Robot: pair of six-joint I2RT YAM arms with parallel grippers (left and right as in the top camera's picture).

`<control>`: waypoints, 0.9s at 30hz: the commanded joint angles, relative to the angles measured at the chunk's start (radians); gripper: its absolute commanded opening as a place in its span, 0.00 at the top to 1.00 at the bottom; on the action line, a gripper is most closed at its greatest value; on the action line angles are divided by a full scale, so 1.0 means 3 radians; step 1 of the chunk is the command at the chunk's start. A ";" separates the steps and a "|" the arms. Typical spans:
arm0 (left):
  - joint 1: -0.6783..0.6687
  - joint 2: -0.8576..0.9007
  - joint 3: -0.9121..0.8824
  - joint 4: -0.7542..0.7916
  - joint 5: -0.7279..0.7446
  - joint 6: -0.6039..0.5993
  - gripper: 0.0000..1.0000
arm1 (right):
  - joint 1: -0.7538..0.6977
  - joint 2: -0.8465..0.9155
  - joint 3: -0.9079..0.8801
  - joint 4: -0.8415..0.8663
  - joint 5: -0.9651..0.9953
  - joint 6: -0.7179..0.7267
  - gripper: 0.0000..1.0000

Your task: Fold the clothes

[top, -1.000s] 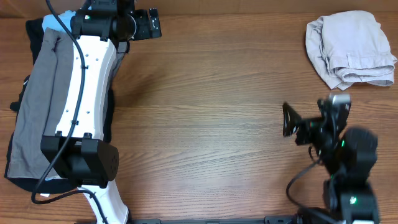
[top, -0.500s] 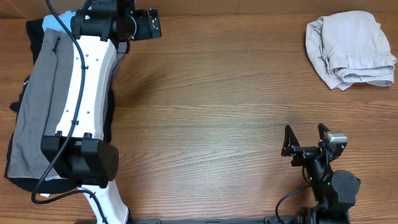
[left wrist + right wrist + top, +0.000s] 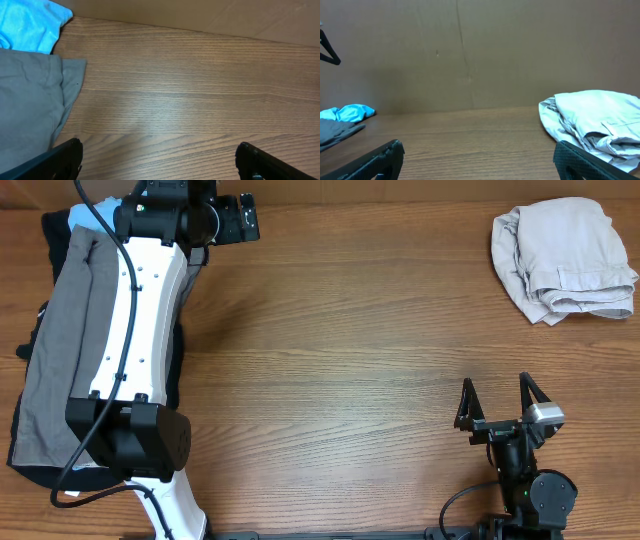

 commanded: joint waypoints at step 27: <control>-0.0023 0.0039 -0.0006 0.0011 -0.0010 -0.0047 0.00 | 0.0024 -0.0041 -0.0041 -0.0411 0.0240 0.0182 0.00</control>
